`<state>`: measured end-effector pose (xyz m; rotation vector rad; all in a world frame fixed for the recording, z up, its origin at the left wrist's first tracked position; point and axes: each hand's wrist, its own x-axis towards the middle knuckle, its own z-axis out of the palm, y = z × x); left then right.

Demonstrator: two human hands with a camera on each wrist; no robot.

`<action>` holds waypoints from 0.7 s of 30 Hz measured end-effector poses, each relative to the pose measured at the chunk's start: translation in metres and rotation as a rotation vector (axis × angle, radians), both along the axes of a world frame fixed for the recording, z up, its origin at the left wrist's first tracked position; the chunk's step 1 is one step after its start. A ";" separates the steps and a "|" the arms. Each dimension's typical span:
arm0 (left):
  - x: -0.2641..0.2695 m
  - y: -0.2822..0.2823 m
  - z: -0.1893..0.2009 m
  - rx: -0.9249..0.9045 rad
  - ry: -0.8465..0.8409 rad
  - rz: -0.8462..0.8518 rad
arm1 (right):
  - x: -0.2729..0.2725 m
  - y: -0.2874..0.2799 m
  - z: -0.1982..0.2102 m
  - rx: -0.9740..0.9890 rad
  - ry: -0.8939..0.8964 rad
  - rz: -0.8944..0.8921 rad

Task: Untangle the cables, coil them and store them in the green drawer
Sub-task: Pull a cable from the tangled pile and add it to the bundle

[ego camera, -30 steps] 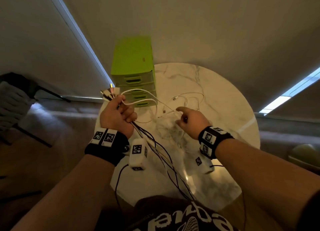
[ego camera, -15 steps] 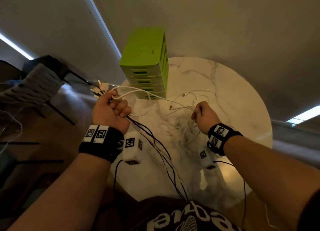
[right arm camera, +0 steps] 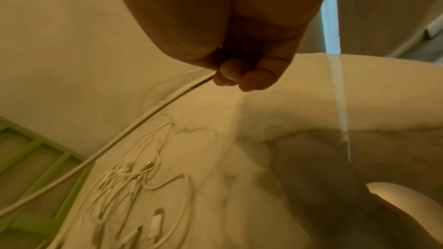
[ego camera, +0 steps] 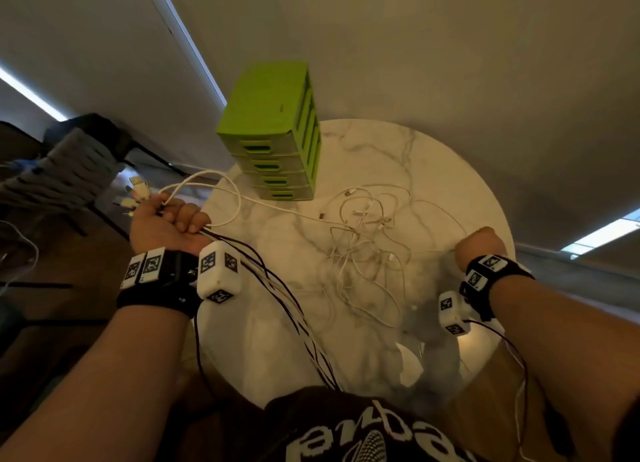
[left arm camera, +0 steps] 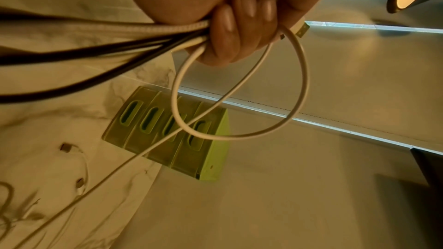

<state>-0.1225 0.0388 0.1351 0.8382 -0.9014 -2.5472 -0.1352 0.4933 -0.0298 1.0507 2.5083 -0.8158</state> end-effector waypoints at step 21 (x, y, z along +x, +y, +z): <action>-0.011 -0.030 0.024 -0.012 0.160 -0.459 | -0.020 -0.199 0.024 -0.100 -0.029 0.722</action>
